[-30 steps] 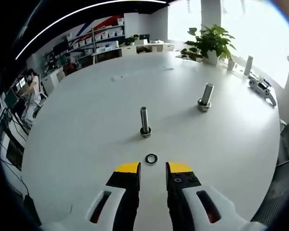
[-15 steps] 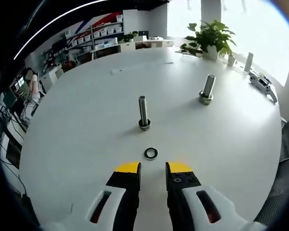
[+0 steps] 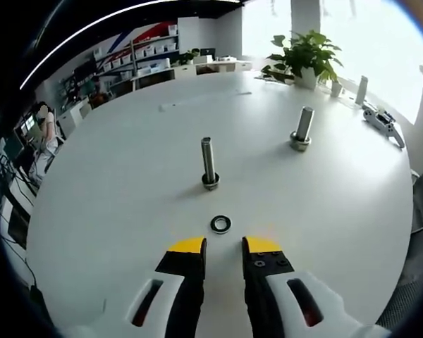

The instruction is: Place the washer onto the threaded stud by aligning its center hole with the stud, sliding it down to the base, and recovering from edge contact or off-axis alignment until the washer reaches the visible bottom stop.

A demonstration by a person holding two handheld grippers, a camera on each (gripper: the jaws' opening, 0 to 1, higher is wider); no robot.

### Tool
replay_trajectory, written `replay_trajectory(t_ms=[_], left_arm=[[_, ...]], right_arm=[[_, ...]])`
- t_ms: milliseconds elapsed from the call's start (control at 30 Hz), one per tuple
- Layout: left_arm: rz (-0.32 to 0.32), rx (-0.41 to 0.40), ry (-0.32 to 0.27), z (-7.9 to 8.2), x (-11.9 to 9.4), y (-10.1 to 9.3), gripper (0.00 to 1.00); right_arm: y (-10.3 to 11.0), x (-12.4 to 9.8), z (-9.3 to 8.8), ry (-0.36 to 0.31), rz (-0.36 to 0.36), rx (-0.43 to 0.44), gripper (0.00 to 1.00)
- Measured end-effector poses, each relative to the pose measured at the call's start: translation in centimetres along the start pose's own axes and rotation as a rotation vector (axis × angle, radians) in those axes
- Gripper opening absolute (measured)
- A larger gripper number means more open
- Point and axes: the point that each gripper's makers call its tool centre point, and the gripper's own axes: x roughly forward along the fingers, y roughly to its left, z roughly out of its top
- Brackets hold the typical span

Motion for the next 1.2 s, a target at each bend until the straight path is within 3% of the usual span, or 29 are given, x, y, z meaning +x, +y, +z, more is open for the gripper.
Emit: replay_trajectory(t_ms=[1200], left_arm=[[0.009,0.005,-0.052,1.2,1.1,0.3,0.14]], right_arm=[[-0.5,0.1,-0.1,0.003,-0.014,0.024,0.52]])
